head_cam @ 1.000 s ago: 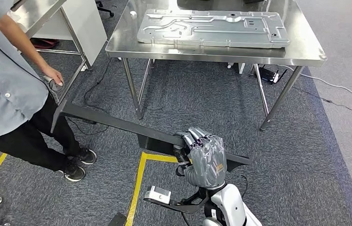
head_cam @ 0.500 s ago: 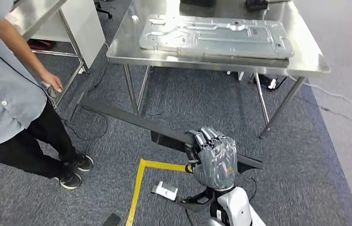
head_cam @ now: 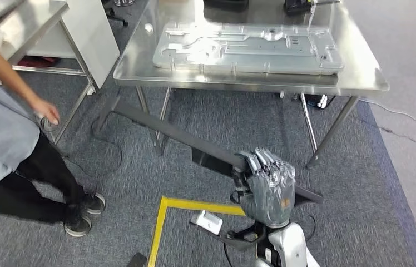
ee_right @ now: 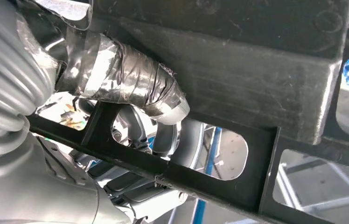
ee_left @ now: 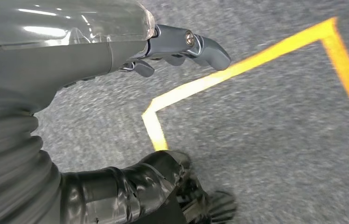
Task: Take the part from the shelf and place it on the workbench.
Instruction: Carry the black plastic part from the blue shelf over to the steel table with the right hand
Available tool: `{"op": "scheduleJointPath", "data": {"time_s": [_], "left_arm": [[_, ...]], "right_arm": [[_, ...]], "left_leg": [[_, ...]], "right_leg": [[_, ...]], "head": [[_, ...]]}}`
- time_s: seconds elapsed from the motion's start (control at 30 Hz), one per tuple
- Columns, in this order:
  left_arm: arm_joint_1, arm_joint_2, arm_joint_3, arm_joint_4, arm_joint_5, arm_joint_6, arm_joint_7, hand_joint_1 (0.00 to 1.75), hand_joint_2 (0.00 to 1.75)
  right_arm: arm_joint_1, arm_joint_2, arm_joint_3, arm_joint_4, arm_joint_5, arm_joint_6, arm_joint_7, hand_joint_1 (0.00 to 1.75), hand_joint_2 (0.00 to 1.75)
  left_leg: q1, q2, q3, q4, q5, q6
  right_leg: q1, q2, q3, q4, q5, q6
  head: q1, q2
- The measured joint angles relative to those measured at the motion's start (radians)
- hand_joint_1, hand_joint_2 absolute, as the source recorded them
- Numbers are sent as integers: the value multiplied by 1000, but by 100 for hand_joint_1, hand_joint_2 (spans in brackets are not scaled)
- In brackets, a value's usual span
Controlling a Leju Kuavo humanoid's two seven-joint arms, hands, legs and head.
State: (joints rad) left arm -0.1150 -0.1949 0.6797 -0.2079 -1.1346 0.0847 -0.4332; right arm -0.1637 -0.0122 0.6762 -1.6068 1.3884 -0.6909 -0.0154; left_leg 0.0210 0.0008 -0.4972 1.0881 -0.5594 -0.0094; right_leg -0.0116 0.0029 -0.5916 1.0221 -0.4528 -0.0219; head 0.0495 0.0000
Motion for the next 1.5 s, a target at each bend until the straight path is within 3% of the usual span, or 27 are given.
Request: {"op": "scheduleJointPath", "data": {"time_s": [0.1,0.13,0.17,0.27,0.33,0.47,0.53,0.6,0.63,0.67,0.7,0.73,0.77,0.8,0.83,0.87,0.93,1.0,1.1,1.13,1.17,1.2,1.27,1.33,1.4,1.5], "left_arm": [[0,0,0,0,0,0,-1,0,175],[3,0,0,0,0,0,-1,0,175],[5,0,0,0,-1,0,-1,0,175],[8,0,0,0,-4,0,-2,0,175],[10,2,0,0,-5,2,-3,0,175],[14,2,-1,0,-5,4,-5,0,175],[12,1,-1,0,-6,4,-7,0,175],[11,1,-1,0,-6,3,-7,0,175],[12,0,-1,0,-6,3,-7,0,175],[13,-1,-1,0,-6,3,-8,0,175],[14,-2,-1,0,-6,3,-8,0,175],[14,-3,-1,0,-6,3,-8,0,175],[15,-3,-1,1,-6,3,-9,0,175],[14,-4,-1,1,-6,4,-9,0,175],[14,-4,-1,1,-6,4,-10,0,175],[14,-4,-1,2,-6,4,-10,0,175],[11,-5,-2,2,-6,5,-10,0,175],[8,-5,-2,2,-6,5,-11,0,175],[5,-5,-4,2,-6,5,-10,0,175],[6,-5,-4,2,-6,5,-10,0,175],[7,-5,-5,2,-6,5,-10,0,175],[8,-5,-5,2,-6,5,-10,0,175],[9,-5,-6,2,-6,5,-10,0,175],[7,-4,-7,2,-6,5,-10,0,175],[7,-3,-8,2,-6,6,-10,0,175],[7,-6,-11,2,-6,6,-10,0,175]], "right_arm": [[11,2,-13,-12,5,-2,-4,175,175],[18,2,-18,-15,8,-2,-5,175,175],[25,2,-25,-19,11,-2,-7,175,175],[45,2,-53,-42,22,-2,-15,175,175],[57,2,-74,-60,30,-4,-19,175,175],[83,3,-114,-103,45,-6,-22,175,175],[88,2,-128,-121,47,-6,-23,175,175],[97,2,-139,-132,49,-6,-24,175,175],[103,2,-145,-137,51,-6,-24,175,175],[110,1,-150,-143,52,-6,-24,175,175],[116,1,-157,-149,54,-6,-25,175,175],[122,0,-165,-158,55,-6,-27,175,175],[127,0,-172,-167,56,-6,-31,175,175],[132,-1,-181,-175,57,-6,-36,175,175],[138,-1,-189,-184,58,-7,-40,175,175],[143,-1,-198,-194,58,-7,-44,175,175],[152,-1,-213,-212,58,-7,-49,175,175],[156,-1,-227,-229,59,-7,-56,175,175],[166,1,-252,-253,59,-7,-77,175,175],[172,2,-262,-261,58,-7,-85,175,175],[177,3,-273,-270,57,-7,-93,175,175],[180,5,-283,-278,55,-7,-102,175,175],[184,12,-299,-295,51,-7,-118,175,175],[184,19,-311,-309,47,-7,-129,175,175],[187,23,-319,-318,46,-7,-133,175,175],[188,26,-327,-331,46,-7,-136,175,175]], "left_leg": [[0,0,-122,174,-67,-4],[0,0,-152,198,-72,-5],[0,0,-165,187,-53,-4],[-7,0,-139,24,80,13],[-16,-2,-122,-43,108,27],[-12,-5,-89,-72,114,48],[-9,-5,-68,-81,109,53],[-9,-5,-55,-82,97,56],[-9,-6,-47,-82,89,56],[-8,-7,-37,-82,80,55],[-8,-8,-25,-82,71,53],[-8,-9,-12,-82,60,50],[-8,-9,0,-82,49,45],[-8,-9,8,-82,40,40],[-9,-9,11,-83,31,33],[-10,-9,16,-81,27,26],[-10,-8,22,-71,26,12],[-9,-6,2,-13,21,5],[-7,-5,-107,153,-46,-3],[-7,-5,-141,190,-65,-4],[-7,-5,-164,201,-66,-4],[-8,-5,-170,179,-45,-1],[-12,-5,-150,62,51,15],[-23,-4,-132,-29,109,31],[-29,-6,-125,-58,112,41],[-21,-8,-79,-92,119,54]], "right_leg": [[4,2,24,-2,-22,-10],[6,3,34,-2,-31,-11],[7,5,46,-2,-40,-10],[11,8,84,-2,-69,-3],[11,9,97,-3,-83,8],[12,8,101,34,-86,31],[8,5,46,128,-110,40],[3,4,-40,239,-158,50],[0,4,-73,266,-176,54],[-2,3,-92,261,-176,57],[-5,2,-95,227,-155,58],[-6,1,-87,169,-109,58],[-7,-1,-76,109,-50,56],[-5,-4,-67,63,-11,52],[-2,-6,-61,35,18,45],[1,-6,-59,25,27,38],[2,-2,-45,20,22,21],[0,0,-25,15,12,5],[1,0,-2,13,-10,-8],[2,1,7,13,-18,-8],[4,2,17,13,-27,-8],[6,4,30,13,-37,-8],[8,5,55,13,-57,-5],[8,6,70,10,-74,4],[8,8,81,9,-75,17],[9,6,80,43,-72,32]], "head": [[-3,0],[-4,0],[-3,0],[-2,0],[-3,0],[-3,0],[1,0],[3,0],[3,0],[3,0],[3,0],[3,0],[3,0],[4,0],[3,0],[2,0],[1,0],[0,0],[-1,0],[-1,0],[-1,0],[-1,0],[0,0],[1,0],[1,0],[1,0]]}}
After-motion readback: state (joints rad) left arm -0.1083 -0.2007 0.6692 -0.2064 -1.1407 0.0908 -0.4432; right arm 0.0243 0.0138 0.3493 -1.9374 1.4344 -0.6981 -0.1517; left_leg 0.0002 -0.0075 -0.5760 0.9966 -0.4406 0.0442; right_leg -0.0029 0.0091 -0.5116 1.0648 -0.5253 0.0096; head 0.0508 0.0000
